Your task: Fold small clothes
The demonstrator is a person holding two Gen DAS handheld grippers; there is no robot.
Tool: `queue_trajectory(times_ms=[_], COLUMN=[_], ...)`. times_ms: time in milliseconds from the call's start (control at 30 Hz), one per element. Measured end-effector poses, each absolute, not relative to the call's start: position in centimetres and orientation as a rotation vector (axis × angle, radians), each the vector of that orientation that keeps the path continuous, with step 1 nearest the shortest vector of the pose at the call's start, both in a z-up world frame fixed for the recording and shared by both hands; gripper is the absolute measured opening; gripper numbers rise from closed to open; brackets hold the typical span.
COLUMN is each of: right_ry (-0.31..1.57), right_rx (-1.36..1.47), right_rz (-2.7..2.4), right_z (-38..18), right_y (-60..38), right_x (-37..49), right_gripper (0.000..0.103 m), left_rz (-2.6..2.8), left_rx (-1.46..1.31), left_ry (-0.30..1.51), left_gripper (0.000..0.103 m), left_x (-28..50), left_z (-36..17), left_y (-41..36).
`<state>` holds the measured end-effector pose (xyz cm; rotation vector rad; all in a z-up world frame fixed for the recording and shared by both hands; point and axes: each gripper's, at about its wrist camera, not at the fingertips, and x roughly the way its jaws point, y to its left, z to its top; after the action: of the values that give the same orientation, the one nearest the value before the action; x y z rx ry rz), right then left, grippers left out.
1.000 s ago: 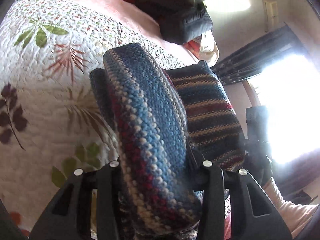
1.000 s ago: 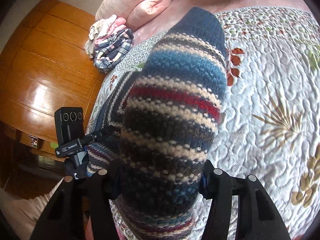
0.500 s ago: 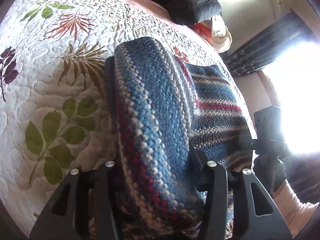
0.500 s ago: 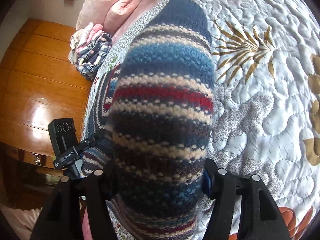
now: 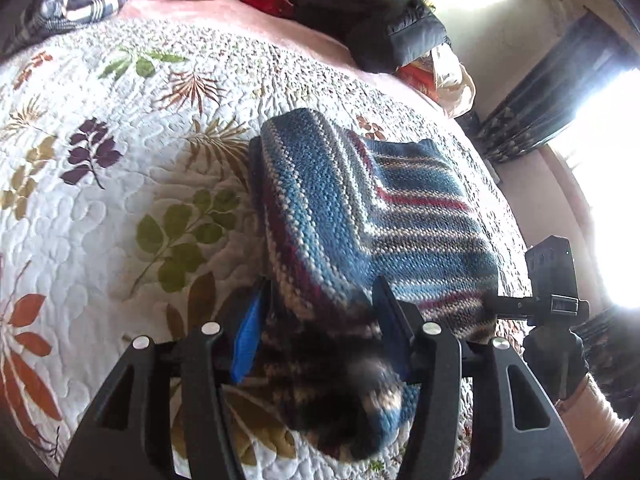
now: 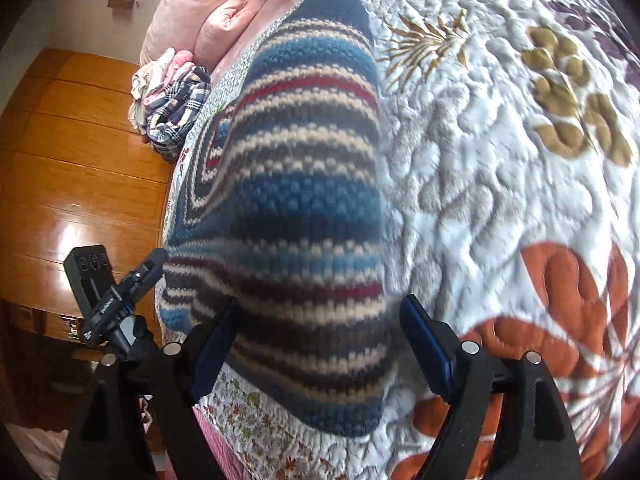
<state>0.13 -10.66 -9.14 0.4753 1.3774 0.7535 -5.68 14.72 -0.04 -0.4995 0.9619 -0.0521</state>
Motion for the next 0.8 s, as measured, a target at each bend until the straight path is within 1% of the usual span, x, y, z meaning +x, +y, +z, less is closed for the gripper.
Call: queue_trajectory(times_ms=[67, 133, 200, 233, 333, 400, 433, 467, 667, 800], right_ry=[1.376, 1.381, 1.393, 1.391, 1.387, 1.385, 1.386, 1.387, 1.392, 1.395], right_rx=[0.458, 0.451, 0.48, 0.467, 0.448, 0.45, 0.451, 0.451, 0.401, 0.385], right_rz=[0.737, 0.708, 0.696, 0.682, 0.662, 0.656, 0.65, 0.648, 0.611, 0.584], right_z=[-8.9, -8.8, -9.0, -9.0, -8.5, -8.2, -8.2, -8.2, -8.5, -8.8], right_y=[-11.0, -11.2, -11.3, -11.2, -11.3, -11.5, -11.8, -11.9, -12.6, -12.4], right_x=[-1.1, -2.1, -2.6, -2.8, -2.9, -3.0, -3.0, -3.0, -3.5, -3.6], right_gripper=[0.08, 0.063, 0.058, 0.054, 0.046, 0.043, 0.043, 0.043, 0.043, 0.046], left_rz=[-0.072, -0.091, -0.082, -0.075, -0.052, -0.023, -0.011, 0.003, 0.033, 0.038], left_rx=[-0.514, -0.533, -0.499, -0.475, -0.449, -0.441, -0.446, -0.458, -0.569, -0.575], left_ry=[0.916, 0.884, 0.904, 0.925, 1.009, 1.072, 1.092, 1.105, 1.138, 1.15], left_gripper=[0.051, 0.051, 0.052, 0.052, 0.051, 0.048, 0.045, 0.045, 0.05, 0.055], left_x=[-7.6, -8.5, -8.6, -8.2, -7.4, -7.3, -7.4, -7.5, -8.7, -9.1], left_z=[1.7, 2.9, 3.2, 3.0, 1.0, -1.0, -1.9, -2.6, -5.2, -6.2], left_y=[14.2, 13.4, 12.1, 11.5, 10.4, 10.5, 10.6, 10.9, 12.6, 13.0])
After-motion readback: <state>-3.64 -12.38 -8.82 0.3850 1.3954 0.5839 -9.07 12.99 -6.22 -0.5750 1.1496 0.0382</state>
